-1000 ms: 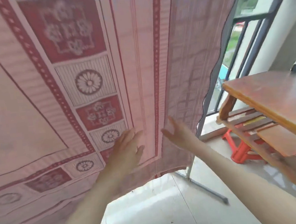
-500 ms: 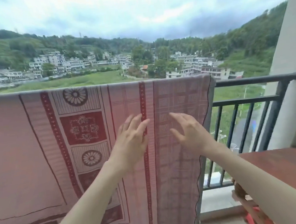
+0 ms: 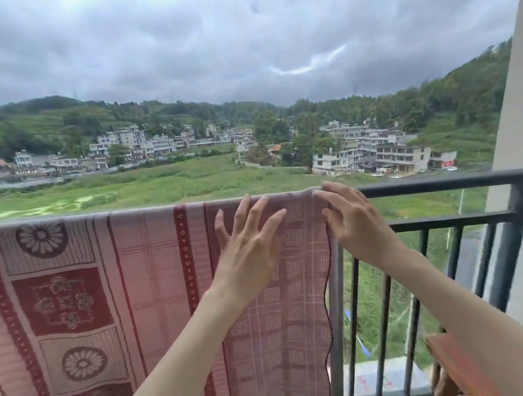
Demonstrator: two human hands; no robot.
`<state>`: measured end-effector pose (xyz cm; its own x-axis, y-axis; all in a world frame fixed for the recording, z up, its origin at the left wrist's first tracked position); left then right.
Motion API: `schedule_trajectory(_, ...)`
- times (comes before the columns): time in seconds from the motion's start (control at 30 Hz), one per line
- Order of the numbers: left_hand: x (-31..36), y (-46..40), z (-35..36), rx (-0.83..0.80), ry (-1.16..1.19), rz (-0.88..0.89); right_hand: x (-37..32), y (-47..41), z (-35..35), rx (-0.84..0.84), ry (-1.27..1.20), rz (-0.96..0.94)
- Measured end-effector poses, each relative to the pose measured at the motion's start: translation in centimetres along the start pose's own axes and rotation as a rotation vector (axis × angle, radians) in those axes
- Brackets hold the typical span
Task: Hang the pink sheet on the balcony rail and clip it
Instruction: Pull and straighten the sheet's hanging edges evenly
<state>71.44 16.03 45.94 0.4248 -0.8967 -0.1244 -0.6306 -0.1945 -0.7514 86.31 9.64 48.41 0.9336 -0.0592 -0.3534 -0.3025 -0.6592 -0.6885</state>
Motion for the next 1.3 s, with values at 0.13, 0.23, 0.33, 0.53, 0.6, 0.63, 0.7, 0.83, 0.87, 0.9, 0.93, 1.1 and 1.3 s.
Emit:
schedule_trajectory(0.13,0.6,-2.3,1.2,0.142,-0.030,-0.052,1.9,-2.6,0.4,-0.107,-0.210,-0.021)
schedule_trajectory(0.23,2.1,-3.6,1.7,0.172,-0.039,-0.035,3.0,-4.1,0.7,-0.269,-0.459,0.019)
schedule_trajectory(0.33,2.9,-4.4,2.0,0.179,-0.029,-0.059,3.6,-5.2,1.1,-0.443,-0.691,0.051)
schedule_trajectory(0.53,4.0,-4.8,2.5,0.193,-0.096,-0.248,4.0,-7.2,3.1,-0.665,-0.897,0.051)
schedule_trajectory(0.6,4.3,-5.3,3.1,0.156,-0.165,-0.305,4.1,-7.7,4.1,-0.742,-0.980,0.067)
schedule_trajectory(0.63,4.5,-5.8,3.2,0.146,-0.197,-0.329,4.1,-7.9,4.5,-0.786,-1.022,0.077)
schedule_trajectory(0.7,4.4,-6.8,3.2,0.095,-0.193,-0.418,4.1,-8.1,5.2,-0.863,-1.089,0.094)
schedule_trajectory(0.83,5.0,-7.3,2.4,0.074,-0.182,-0.524,4.1,-8.2,5.2,-0.883,-1.118,0.034)
schedule_trajectory(0.87,5.2,-7.2,2.3,0.067,-0.206,-0.531,4.0,-8.4,4.9,-0.823,-1.064,-0.031)
schedule_trajectory(0.9,5.4,-7.1,2.3,0.050,-0.233,-0.542,3.9,-8.6,4.6,-0.746,-0.997,-0.102)
schedule_trajectory(0.93,5.7,-7.0,2.4,0.025,-0.262,-0.558,3.7,-8.7,4.2,-0.673,-0.943,-0.161)
schedule_trajectory(1.1,6.9,-6.7,3.5,-0.081,-0.421,-0.655,3.7,-8.7,3.5,-0.498,-0.871,-0.295)
schedule_trajectory(1.3,7.5,-7.4,2.4,0.047,-0.460,-0.669,2.8,-8.5,1.9,-0.402,-0.785,-0.422)
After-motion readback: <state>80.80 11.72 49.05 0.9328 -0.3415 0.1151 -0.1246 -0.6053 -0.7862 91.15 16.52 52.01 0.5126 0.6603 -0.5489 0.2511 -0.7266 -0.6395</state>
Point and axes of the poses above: each hand's wrist, its own y-axis away from the middle knuckle, its own z-axis out of the palm, x = y × z, the point moved 8 cm from there along -y, towards the middle knuckle, and after that the axes turned 12 degrees about z, right-handed, at the moved point
